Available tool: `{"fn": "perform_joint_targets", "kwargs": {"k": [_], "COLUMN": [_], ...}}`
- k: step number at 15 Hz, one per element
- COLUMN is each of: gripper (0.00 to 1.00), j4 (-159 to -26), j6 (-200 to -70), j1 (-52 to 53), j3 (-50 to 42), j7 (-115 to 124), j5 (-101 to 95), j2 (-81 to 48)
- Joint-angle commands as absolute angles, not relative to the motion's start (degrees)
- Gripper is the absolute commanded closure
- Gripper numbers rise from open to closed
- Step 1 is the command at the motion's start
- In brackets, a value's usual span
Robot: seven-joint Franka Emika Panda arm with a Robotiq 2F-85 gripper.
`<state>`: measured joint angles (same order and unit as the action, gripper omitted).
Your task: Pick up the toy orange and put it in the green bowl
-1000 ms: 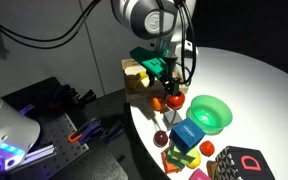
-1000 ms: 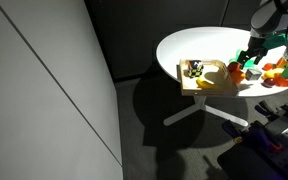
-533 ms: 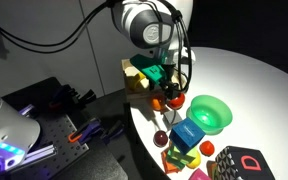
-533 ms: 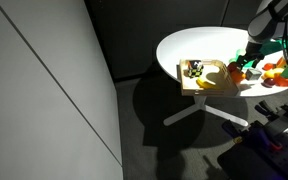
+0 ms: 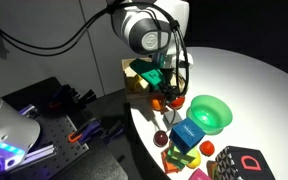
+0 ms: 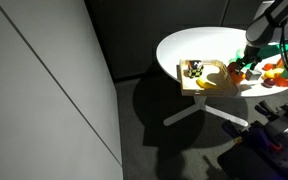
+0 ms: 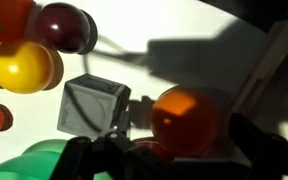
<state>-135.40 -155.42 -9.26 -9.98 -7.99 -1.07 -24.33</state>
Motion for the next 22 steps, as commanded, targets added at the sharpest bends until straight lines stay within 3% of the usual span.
{"fn": "perform_joint_targets", "kwargs": {"k": [1,22], "gripper": [0.00,0.00], "j4": [-135.15,-131.12], "j6": [-156.81,-157.85], "j1": [-9.99,-9.13], "j3": [-9.06,-9.04], "j7": [-6.85,-3.94], "j5": [-1.04,-1.32], "j2": [-25.02,-30.44]}}
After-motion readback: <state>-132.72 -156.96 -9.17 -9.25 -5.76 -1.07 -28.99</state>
